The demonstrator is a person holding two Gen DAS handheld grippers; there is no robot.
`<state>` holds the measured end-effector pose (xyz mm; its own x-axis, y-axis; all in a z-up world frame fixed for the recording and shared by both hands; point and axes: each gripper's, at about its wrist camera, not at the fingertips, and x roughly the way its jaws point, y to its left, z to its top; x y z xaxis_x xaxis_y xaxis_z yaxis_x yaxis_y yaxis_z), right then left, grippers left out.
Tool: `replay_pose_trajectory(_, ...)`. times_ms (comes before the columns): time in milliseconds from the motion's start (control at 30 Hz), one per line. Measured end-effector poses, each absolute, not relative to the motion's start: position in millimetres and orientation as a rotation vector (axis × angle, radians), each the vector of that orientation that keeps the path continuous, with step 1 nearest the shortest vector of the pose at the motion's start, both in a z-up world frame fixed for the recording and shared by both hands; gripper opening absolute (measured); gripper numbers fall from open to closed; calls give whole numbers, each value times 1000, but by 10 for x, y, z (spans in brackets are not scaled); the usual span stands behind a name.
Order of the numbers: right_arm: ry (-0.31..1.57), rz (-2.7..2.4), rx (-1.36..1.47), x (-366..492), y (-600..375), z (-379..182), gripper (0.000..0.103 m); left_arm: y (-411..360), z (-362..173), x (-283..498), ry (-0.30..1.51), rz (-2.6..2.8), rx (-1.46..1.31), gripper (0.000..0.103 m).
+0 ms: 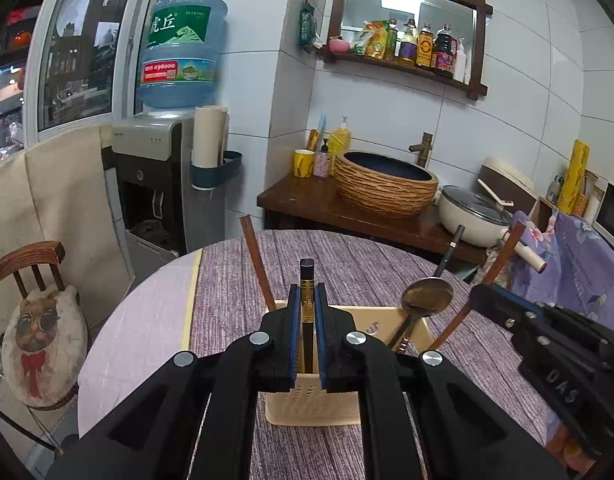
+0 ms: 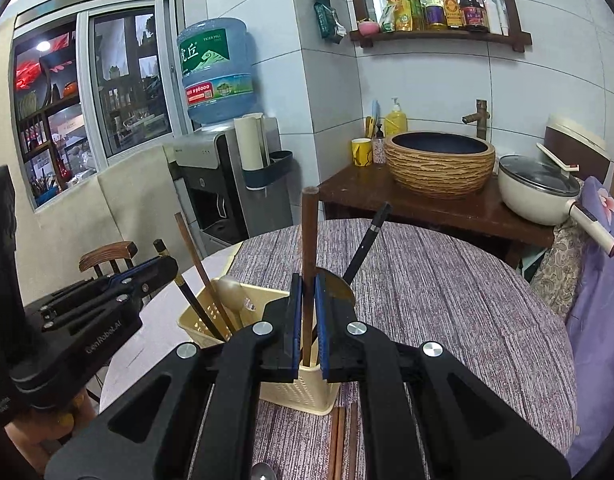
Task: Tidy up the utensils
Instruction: 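Lower both chopsticks into the cream holder and open both tools, then grasp the silver spoon with the left tool while the right tool moves to the brown chopsticks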
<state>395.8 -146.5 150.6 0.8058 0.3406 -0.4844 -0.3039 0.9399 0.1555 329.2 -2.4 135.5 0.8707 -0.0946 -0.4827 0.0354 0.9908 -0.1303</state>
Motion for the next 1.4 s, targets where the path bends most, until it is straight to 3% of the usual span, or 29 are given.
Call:
replay_pose_trajectory(133, 520, 352, 75, 3912, -1490, 1462, 10, -20, 1407, 3222, 485, -79, -127, 10)
replay_pose_trajectory(167, 515, 350, 75, 3892, -1503, 1460, 14, -22, 1419, 3191, 477, -82, -123, 15)
replay_pose_trajectory(200, 511, 348, 76, 3876, -1514, 1460, 28, -28, 1424, 3163, 469, -84, -121, 18)
replay_pose_trajectory(233, 502, 347, 79, 3846, -1534, 1463, 49, -31, 1434, 3123, 459, -86, -121, 31)
replay_pose_trajectory(267, 492, 346, 82, 3822, -1549, 1471, 56, -23, 1444, 3076, 446, -88, -125, 42)
replay_pose_trajectory(367, 435, 320, 56, 3653, -1601, 1509, 59, 7, 1468, 2883, 401, -91, -133, 52)
replay_pose_trajectory(400, 426, 318, 48, 3610, -1607, 1514, 65, 14, 1469, 2820, 392, -89, -130, 54)
replay_pose_trajectory(500, 377, 311, 54, 3386, -1697, 1513, 80, 54, 1442, 2636, 366, -83, -138, 71)
replay_pose_trajectory(667, 366, 303, 43, 3100, -1820, 1384, 91, 115, 1286, 2352, 338, -68, -155, 95)
replay_pose_trajectory(800, 388, 291, 17, 2880, -1878, 1142, 94, 71, 1053, 2244, 405, -84, -125, 97)
replay_pose_trajectory(1400, 675, 240, 45, 2502, -2143, 37, 95, 69, 87, 1935, 683, -86, -112, 97)
